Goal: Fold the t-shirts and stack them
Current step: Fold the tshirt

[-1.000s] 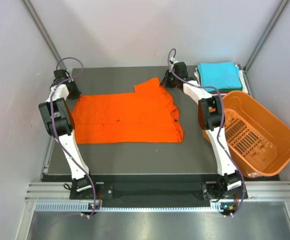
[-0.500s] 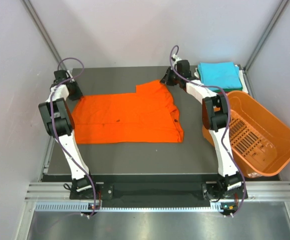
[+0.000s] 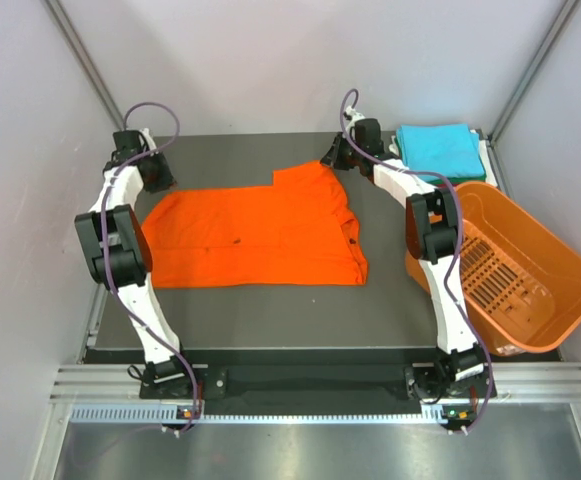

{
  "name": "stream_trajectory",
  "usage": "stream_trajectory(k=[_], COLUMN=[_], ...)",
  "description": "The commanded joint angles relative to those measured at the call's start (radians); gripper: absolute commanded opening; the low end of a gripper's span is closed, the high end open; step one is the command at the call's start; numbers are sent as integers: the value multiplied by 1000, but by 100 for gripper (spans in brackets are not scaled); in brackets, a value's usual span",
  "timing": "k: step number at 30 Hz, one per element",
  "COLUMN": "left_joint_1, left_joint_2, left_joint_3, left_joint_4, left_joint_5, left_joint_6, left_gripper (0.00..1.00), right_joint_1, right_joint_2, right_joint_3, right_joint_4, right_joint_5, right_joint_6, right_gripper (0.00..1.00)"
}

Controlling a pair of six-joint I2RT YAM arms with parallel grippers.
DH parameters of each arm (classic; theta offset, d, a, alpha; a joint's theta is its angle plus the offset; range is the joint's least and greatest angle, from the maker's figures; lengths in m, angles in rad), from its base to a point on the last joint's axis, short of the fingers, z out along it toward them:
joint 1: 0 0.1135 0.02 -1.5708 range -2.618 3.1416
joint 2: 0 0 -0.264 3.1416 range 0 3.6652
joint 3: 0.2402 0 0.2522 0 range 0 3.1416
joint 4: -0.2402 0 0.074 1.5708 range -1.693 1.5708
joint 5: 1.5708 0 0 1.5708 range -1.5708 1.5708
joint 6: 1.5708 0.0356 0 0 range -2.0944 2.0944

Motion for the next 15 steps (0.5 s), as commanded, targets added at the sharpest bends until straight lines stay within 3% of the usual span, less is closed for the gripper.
stream_trajectory(k=[1, 8, 15], left_joint_1=[-11, 12, 104], left_joint_2=[-74, -64, 136], left_joint_3=[-19, -40, 148], left_joint_4=[-36, 19, -30], left_joint_5=[-30, -159, -29], left_joint_6=[58, 57, -4], left_gripper=[34, 44, 51], right_joint_1=[-2, -4, -2], right_joint_2=[-72, -63, -60], right_joint_3=[16, 17, 16], right_joint_4=[57, 59, 59], right_joint_5=[-11, -19, -33], right_joint_6=[-26, -23, -3], right_gripper=[0, 0, 0])
